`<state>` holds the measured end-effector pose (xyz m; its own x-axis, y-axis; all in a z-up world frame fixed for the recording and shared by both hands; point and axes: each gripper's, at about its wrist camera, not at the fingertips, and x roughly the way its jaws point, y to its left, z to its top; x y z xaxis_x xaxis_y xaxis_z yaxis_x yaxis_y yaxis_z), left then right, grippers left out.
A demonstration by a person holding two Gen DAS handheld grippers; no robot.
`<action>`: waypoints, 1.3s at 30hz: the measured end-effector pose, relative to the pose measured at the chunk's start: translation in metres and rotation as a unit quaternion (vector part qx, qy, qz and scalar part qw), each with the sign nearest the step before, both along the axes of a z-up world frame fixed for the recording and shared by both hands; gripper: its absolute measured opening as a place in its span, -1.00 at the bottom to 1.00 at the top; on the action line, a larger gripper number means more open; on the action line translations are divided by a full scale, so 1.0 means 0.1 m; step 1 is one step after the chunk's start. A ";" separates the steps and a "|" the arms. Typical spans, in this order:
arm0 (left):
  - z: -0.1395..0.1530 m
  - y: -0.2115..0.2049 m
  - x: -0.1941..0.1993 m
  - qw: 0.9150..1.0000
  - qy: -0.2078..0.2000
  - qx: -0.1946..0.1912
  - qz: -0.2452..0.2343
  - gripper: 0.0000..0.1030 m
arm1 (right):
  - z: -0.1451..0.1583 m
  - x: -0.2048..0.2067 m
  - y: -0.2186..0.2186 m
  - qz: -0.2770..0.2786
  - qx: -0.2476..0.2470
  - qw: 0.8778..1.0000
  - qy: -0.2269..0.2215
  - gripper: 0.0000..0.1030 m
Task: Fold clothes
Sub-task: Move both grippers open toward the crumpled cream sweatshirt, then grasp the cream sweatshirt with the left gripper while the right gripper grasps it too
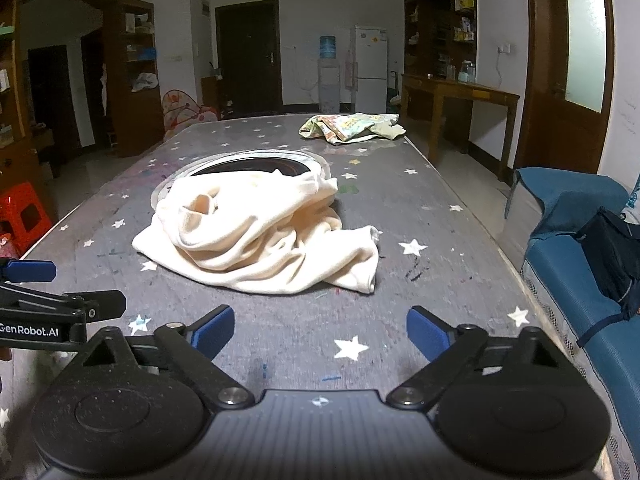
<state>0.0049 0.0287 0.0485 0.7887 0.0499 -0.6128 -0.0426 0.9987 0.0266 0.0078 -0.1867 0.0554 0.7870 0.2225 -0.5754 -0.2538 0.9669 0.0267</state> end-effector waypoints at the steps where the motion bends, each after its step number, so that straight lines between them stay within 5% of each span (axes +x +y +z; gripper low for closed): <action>1: 0.00 0.01 0.01 1.000 0.000 -0.001 0.000 1.00 | 0.00 0.01 0.00 0.000 0.000 1.000 0.000 0.82; 23: 0.22 0.29 0.54 1.000 -0.012 -0.003 0.026 0.97 | 0.24 0.55 0.12 0.018 0.016 1.000 -0.009 0.59; 39: 0.35 0.45 1.10 0.998 -0.011 -0.026 0.047 0.89 | 0.31 1.16 0.18 0.010 0.071 0.997 0.018 0.38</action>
<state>0.1153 0.0738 0.0836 0.7956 0.0932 -0.5986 -0.1365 0.9903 -0.0273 0.1235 -0.1689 0.0864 0.7607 0.3191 -0.5653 -0.2687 0.9475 0.1733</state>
